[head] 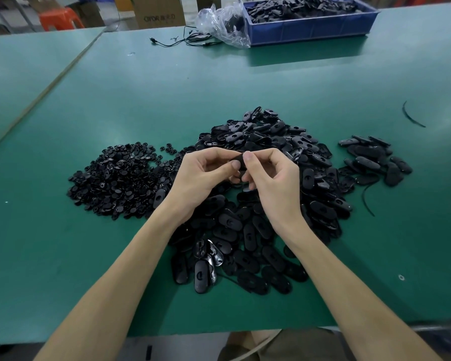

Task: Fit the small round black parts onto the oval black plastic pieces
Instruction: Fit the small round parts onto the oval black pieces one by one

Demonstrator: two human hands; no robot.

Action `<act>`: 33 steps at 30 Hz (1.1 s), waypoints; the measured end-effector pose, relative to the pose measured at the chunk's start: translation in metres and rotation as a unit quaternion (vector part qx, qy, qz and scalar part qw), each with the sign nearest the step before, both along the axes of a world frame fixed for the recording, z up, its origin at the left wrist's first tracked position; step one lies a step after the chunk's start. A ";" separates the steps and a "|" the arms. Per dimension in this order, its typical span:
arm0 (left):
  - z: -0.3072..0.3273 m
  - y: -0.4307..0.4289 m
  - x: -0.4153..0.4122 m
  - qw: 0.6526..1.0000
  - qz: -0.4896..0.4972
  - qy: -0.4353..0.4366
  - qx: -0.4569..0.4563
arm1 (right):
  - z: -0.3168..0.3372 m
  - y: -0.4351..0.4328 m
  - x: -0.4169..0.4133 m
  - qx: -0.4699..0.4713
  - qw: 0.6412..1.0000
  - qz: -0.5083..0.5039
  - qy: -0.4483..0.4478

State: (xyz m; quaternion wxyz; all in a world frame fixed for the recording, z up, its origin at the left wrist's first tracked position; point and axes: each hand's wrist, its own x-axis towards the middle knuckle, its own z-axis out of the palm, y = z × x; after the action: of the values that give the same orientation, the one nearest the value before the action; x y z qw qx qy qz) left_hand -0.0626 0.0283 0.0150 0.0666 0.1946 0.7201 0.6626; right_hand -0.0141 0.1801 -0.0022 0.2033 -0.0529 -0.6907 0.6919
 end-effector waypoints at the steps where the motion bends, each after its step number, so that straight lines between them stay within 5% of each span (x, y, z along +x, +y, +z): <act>1: 0.000 0.000 0.000 1.000 0.001 -0.001 -0.002 | 0.000 0.000 0.000 -0.001 1.000 0.000 -0.001; 33: 0.008 0.004 0.006 0.998 0.061 0.013 -0.023 | -0.001 -0.003 -0.002 0.015 1.000 0.018 0.012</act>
State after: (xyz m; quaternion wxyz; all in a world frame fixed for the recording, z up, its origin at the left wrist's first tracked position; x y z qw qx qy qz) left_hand -0.0568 0.0318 0.0229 0.0206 0.1573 0.7467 0.6459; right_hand -0.0160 0.1774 -0.0030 0.1997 -0.0288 -0.6990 0.6861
